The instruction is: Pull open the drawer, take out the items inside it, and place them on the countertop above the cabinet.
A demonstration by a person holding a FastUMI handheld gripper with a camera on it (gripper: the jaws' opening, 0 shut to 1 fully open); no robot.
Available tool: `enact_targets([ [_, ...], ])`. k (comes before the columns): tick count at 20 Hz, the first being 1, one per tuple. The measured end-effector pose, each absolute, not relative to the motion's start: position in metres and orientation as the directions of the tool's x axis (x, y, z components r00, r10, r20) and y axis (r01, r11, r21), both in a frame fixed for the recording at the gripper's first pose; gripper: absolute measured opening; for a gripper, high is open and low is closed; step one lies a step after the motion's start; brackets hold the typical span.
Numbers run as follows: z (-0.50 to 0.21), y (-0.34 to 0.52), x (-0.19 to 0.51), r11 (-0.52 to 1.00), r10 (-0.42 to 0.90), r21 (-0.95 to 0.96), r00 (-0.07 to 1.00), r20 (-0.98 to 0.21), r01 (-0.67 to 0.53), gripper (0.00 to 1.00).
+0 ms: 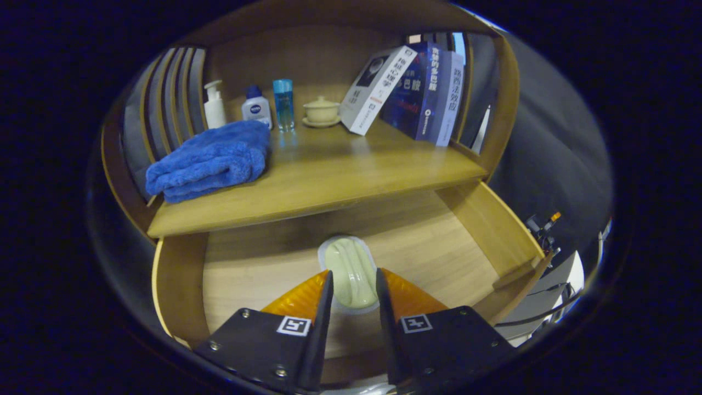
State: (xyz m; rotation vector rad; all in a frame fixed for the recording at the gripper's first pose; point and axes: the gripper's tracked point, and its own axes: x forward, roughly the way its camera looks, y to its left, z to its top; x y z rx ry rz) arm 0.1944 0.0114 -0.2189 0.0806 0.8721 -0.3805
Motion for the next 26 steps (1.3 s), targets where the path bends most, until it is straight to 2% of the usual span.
enact_targets([
  [12, -0.262, 0.008, 0.222, 0.962, -0.177, -0.036, 0.516, -0.838, 0.27, 0.45],
  [13, -0.267, 0.01, 0.218, 0.965, -0.169, -0.044, 0.491, -0.854, 0.257, 0.34],
  [19, -0.266, 0.006, 0.22, 0.968, -0.161, -0.032, 0.515, -0.842, 0.249, 0.34],
  [21, -0.27, 0.004, 0.223, 0.962, -0.155, -0.007, 0.529, -0.834, 0.271, 0.17],
  [26, -0.265, 0.0, 0.223, 0.962, -0.182, -0.038, 0.535, -0.825, 0.269, 0.17],
])
